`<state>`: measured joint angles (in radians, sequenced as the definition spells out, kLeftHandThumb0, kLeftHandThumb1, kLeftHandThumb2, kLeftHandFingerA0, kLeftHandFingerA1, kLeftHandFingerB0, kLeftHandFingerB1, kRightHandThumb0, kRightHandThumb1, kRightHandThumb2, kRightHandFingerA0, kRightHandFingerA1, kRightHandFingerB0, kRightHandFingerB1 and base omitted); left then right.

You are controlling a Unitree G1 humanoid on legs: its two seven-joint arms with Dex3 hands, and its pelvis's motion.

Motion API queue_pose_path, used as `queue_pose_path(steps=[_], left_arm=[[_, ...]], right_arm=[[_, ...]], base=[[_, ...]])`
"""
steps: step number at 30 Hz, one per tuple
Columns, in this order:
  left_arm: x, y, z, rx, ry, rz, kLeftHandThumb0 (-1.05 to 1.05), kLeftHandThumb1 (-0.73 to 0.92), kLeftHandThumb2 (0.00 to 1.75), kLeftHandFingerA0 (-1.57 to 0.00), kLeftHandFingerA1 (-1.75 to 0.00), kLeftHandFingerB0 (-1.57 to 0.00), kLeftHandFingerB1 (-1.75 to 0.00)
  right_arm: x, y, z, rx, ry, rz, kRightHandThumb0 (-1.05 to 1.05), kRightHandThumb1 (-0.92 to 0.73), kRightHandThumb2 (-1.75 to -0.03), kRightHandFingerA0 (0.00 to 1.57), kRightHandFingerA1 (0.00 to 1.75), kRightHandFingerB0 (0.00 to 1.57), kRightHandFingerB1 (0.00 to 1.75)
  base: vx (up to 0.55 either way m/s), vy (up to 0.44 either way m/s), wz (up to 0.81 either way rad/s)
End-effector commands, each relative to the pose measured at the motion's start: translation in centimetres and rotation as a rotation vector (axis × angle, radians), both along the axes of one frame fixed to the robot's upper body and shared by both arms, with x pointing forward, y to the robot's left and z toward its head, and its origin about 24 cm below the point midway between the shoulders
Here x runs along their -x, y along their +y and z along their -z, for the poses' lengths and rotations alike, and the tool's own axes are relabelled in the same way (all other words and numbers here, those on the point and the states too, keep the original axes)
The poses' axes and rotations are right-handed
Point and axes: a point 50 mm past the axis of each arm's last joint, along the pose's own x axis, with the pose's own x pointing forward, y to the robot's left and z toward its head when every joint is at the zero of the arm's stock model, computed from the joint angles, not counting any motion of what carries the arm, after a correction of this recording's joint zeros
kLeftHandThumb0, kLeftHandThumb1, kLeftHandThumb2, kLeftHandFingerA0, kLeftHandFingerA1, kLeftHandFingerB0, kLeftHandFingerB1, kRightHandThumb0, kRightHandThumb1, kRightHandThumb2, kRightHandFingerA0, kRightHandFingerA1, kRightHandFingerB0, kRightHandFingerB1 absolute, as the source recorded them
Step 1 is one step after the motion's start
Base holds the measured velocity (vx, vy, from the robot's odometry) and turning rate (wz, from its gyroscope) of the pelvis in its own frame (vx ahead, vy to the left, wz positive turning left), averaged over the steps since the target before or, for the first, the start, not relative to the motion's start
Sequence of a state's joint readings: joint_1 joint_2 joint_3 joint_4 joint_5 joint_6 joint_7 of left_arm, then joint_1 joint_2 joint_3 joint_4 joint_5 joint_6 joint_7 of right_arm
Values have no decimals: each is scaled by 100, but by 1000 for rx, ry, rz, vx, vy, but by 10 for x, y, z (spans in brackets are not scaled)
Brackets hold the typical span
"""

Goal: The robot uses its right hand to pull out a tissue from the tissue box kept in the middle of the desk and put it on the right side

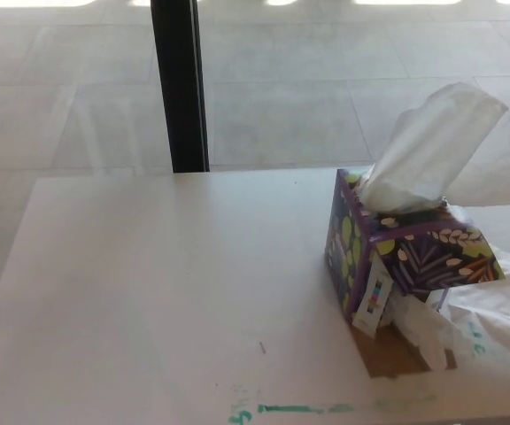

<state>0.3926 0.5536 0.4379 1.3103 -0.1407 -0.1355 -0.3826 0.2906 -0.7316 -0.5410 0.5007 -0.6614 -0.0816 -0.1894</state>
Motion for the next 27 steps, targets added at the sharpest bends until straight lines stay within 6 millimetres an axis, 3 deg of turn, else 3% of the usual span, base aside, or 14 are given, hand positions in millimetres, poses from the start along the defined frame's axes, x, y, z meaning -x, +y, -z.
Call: queue_pose_path(steps=[1,4,5,6,8,9,10,15,16,18,19,21,23,27], left_arm=[[-1,5,-4,-33,-1,-20,-87,92,70,-66,-49,-51,-43],[-2,5,-4,-38,6,1,-84,92,71,-65,-50,-48,-43],[-3,5,-4,-31,5,6,-84,92,72,-64,-50,-46,-43],[-3,5,-4,-21,-16,-18,-83,92,71,-66,-53,-47,-43],[-7,6,-4,-22,-21,4,-83,92,72,-63,-50,-47,-43],[-7,6,-4,-23,-19,6,-82,92,74,-62,-49,-47,-43],[-6,6,-4,-27,-11,8,-84,92,72,-62,-49,-48,-43],[-9,5,-3,-10,-20,5,-84,92,72,-63,-52,-46,-43],[-10,5,-3,-13,-28,-4,-90,77,88,-59,-56,-43,-48],[-10,5,-3,-10,-34,4,-85,92,71,-61,-51,-45,-43],[-9,5,-3,-12,-33,5,-81,74,113,-56,-61,-42,-55],[-9,5,-3,-16,-27,8,-80,74,112,-58,-61,-44,-55],[-10,5,-3,-30,-16,18,-85,92,72,-64,-48,-49,-42],[-11,6,-4,-19,-28,17,-84,92,71,-61,-49,-45,-42]], right_arm=[[117,6,92,-331,-419,562,-51,-45,-66,112,154,52,82],[132,14,117,-506,-351,690,-51,-44,-69,89,132,46,81],[136,17,122,-554,-363,710,-45,-31,-89,85,105,46,74],[140,18,126,-563,-330,711,-47,-41,-68,73,112,48,79],[143,19,132,-604,-279,775,-53,-43,-67,53,99,53,83],[143,19,133,-617,-266,771,-53,-33,-90,72,95,56,79],[144,21,134,-648,-276,755,-50,-44,-67,78,96,52,76],[140,24,138,-748,-347,728,-46,-44,-66,79,96,52,79],[138,24,138,-754,-357,721,-48,-44,-65,80,95,56,78],[135,25,138,-782,-420,733,-44,-42,-66,84,97,56,80],[131,27,137,-814,-496,709,-40,-29,-89,91,100,55,77],[128,28,138,-797,-442,689,-43,-44,-69,87,106,53,80],[125,30,139,-821,-463,677,-42,-44,-72,90,110,52,79],[123,34,141,-819,-423,636,-44,-42,-71,101,115,56,79]], base=[[0,0,0],[0,0,0],[0,0,0],[0,0,0],[0,0,0],[0,0,0],[0,0,0],[0,0,0],[0,0,0],[0,0,0],[0,0,0],[0,0,0],[0,0,0],[0,0,0]])
